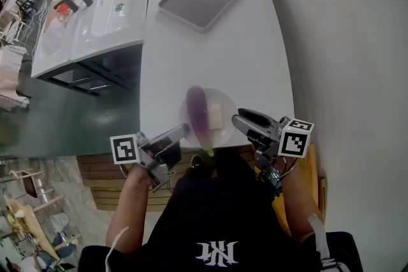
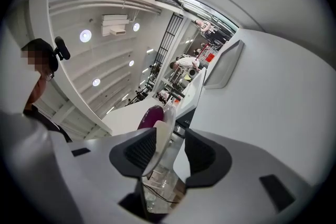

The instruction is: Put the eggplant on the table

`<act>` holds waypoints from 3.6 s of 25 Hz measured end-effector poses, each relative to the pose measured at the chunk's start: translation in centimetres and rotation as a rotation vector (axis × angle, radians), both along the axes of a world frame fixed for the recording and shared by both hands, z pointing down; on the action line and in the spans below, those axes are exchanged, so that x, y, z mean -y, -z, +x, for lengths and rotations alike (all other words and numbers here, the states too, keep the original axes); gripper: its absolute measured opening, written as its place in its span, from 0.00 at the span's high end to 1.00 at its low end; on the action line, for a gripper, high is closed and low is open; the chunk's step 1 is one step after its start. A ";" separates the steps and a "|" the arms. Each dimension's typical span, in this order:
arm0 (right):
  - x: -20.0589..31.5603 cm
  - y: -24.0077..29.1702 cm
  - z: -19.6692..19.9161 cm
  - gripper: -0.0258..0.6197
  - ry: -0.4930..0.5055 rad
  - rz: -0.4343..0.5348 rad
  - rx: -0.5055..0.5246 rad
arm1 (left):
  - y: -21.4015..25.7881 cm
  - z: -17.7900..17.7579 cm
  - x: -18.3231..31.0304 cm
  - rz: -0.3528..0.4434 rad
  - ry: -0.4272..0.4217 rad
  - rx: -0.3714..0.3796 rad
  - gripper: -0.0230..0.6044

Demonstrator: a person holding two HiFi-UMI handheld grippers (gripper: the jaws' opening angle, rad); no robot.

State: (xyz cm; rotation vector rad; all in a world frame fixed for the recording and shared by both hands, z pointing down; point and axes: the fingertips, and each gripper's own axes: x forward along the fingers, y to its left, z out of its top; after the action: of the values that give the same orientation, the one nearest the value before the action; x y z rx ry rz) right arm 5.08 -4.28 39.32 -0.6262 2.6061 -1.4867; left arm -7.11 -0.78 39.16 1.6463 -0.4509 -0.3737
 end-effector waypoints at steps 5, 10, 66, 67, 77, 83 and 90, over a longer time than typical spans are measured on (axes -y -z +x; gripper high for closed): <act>4.3 -2.4 2.2 0.80 0.022 -0.041 0.009 | -2.4 3.3 4.4 -0.029 -0.009 0.017 0.93; 4.9 -2.7 2.7 0.87 0.022 -0.075 -0.012 | -2.5 3.9 5.2 -0.049 -0.002 0.002 0.93; 14.5 -20.1 3.1 0.88 0.112 -0.241 -0.575 | -19.6 3.9 14.7 0.086 -0.350 1.017 0.82; 14.5 -20.1 3.0 0.87 0.121 -0.223 -0.600 | -19.7 3.8 14.8 0.100 -0.367 1.049 0.81; 15.0 -19.8 2.7 0.80 0.202 0.035 -0.862 | -19.1 3.8 15.7 0.235 -0.448 1.262 0.78; 15.5 -19.6 2.4 0.77 0.235 0.153 -0.955 | -19.4 3.6 15.7 0.218 -0.419 1.230 0.77; 15.6 -19.7 2.0 0.76 0.271 0.216 -1.006 | -19.6 3.3 16.0 0.286 -0.427 1.317 0.75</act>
State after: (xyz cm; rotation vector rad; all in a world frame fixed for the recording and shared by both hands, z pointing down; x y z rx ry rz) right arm 7.08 -19.84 58.99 -1.2962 3.6366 -1.0438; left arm -3.81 -16.80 58.78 2.0421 -0.9943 1.0911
